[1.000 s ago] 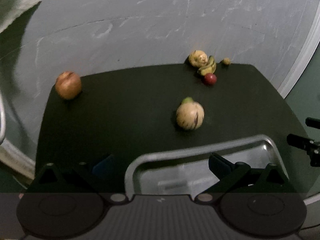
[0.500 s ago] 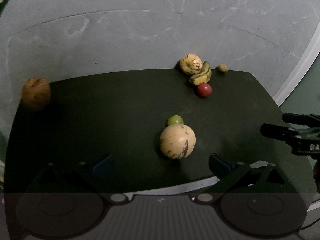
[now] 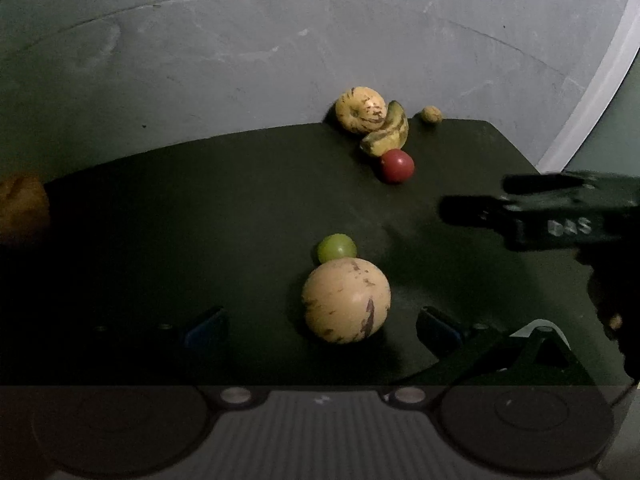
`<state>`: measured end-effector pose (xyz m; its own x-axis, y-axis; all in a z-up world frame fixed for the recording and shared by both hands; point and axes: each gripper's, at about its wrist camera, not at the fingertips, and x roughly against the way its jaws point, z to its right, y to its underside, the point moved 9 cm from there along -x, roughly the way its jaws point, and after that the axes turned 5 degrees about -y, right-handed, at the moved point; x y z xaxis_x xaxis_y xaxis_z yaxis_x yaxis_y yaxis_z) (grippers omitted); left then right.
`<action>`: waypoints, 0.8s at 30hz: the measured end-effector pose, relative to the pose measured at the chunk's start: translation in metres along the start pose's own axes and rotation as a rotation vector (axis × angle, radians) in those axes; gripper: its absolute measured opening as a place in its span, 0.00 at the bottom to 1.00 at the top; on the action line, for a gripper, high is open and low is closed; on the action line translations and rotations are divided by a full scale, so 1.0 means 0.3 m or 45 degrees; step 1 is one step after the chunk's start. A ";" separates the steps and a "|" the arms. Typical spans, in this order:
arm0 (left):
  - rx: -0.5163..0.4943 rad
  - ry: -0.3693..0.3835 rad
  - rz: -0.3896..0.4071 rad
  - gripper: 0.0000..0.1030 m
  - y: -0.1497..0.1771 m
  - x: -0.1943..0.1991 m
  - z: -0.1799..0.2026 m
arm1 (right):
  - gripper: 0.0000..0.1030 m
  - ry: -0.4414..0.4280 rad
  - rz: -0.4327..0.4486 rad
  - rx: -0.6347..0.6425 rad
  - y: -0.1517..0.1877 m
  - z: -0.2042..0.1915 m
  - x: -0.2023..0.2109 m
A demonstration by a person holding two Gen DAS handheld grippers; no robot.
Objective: Organize fruits
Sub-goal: 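Reach the left tool to the striped melon while the right tool reaches the red tomato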
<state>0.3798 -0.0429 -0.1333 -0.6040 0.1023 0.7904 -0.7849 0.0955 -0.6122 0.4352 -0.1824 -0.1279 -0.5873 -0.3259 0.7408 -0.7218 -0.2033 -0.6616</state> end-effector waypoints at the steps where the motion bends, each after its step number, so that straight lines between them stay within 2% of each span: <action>1: -0.005 0.004 0.000 0.97 0.000 -0.006 0.004 | 0.92 -0.002 -0.004 0.010 -0.009 0.000 -0.011; 8: -0.006 -0.043 0.043 0.85 -0.006 -0.020 0.000 | 0.79 -0.013 -0.029 0.055 -0.050 -0.011 -0.067; 14: 0.004 -0.025 0.020 0.74 -0.003 -0.027 0.003 | 0.71 -0.023 -0.034 0.074 -0.067 -0.031 -0.099; 24: 0.019 0.007 -0.001 0.66 -0.010 -0.034 0.019 | 0.53 -0.001 -0.048 0.074 -0.067 -0.031 -0.126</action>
<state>0.3875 -0.0500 -0.1395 -0.6026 0.1074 0.7908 -0.7875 0.0806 -0.6110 0.4686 -0.1573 -0.1416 -0.5599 -0.3181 0.7651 -0.7207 -0.2687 -0.6391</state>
